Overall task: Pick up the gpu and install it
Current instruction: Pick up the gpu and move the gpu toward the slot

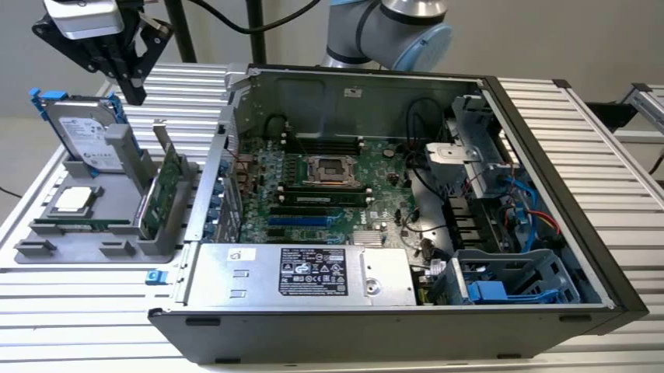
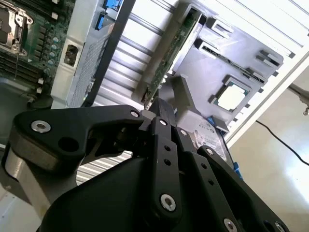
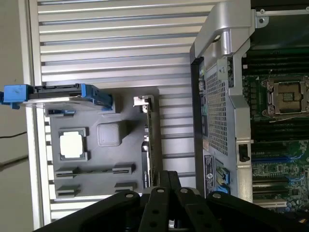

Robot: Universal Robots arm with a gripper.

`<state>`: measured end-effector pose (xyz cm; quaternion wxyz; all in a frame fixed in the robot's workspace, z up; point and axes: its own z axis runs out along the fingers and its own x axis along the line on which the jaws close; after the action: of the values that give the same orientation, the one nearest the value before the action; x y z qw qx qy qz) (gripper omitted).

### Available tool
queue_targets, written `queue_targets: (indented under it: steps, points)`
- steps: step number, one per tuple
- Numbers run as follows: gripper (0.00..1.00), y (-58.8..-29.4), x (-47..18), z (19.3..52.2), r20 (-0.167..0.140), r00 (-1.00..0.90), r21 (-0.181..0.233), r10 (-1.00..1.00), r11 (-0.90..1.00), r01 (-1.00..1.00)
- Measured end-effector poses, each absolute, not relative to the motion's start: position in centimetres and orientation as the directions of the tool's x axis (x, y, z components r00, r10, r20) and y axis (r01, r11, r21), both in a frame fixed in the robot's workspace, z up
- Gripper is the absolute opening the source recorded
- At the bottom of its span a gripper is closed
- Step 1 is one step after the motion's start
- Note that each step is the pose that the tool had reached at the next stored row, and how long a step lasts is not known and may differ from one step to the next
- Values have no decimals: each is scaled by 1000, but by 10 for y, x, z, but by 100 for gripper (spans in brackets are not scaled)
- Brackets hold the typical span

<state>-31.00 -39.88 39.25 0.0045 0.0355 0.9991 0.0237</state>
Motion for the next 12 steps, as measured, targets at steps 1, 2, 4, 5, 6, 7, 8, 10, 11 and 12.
queue_targets:
  steps: [1,2,4,5,6,7,8,10,11,12]
  points:
    - [0,-399,-311,393,-7,-997,48,71,996,71]
    - [0,-399,-312,393,-7,-997,48,71,996,71]
    - [0,-399,-314,393,-7,-997,48,71,996,71]
    - [0,-399,-315,393,-7,-997,48,71,996,71]
    - [0,-399,-316,393,-7,-997,48,71,996,71]
    - [0,-399,-317,393,-7,-997,48,71,996,71]
    - [0,-399,-318,393,-7,-997,48,71,996,71]
    - [0,-399,-320,393,-7,-997,48,71,996,71]
    - [0,-399,-321,393,-7,-997,48,71,996,71]
    - [0,-399,-322,393,-7,-997,48,71,996,71]
